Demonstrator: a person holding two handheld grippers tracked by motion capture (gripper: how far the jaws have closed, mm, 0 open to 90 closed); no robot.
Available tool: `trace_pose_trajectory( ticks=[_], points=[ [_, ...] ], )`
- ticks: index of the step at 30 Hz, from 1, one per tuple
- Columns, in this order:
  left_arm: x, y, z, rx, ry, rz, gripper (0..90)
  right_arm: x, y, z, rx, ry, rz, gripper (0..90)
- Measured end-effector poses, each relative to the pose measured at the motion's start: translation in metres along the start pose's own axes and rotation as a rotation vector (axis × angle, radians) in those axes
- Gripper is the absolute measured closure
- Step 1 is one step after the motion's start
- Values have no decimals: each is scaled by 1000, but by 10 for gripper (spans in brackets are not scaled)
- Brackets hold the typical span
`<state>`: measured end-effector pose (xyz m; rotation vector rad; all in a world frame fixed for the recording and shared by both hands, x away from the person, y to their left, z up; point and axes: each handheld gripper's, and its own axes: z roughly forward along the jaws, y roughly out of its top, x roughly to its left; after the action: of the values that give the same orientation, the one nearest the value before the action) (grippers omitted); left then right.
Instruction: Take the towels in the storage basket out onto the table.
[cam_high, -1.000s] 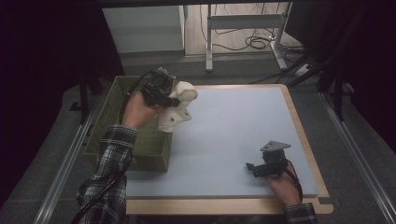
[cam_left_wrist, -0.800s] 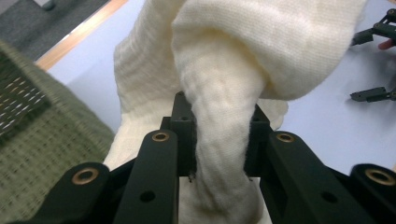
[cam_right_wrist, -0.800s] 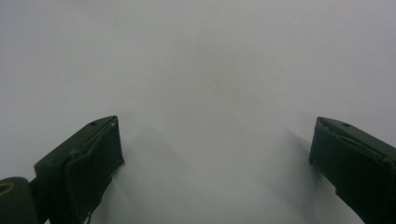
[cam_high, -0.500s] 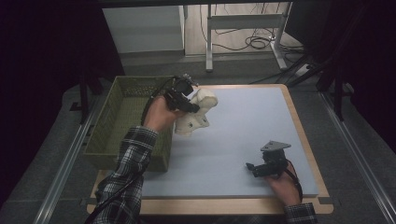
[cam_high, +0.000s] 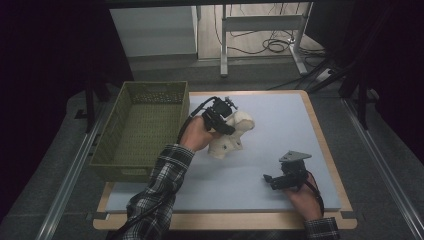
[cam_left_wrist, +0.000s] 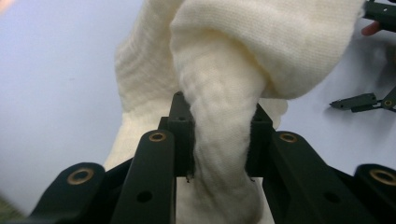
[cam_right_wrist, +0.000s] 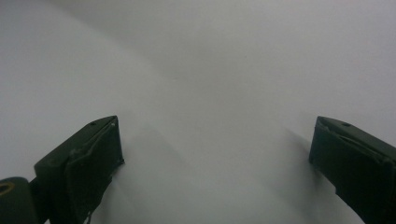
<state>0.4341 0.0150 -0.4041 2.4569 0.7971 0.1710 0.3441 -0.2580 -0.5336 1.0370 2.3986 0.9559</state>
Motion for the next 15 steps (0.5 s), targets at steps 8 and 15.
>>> trace_pose_trajectory(
  ticks=[8,15],
  points=[
    [-13,0,42,39,-6,18,698,0,0,0,-1,1,1,27],
    [-14,-8,75,66,4,16,673,0,0,0,-1,2,1,27]
  ],
)
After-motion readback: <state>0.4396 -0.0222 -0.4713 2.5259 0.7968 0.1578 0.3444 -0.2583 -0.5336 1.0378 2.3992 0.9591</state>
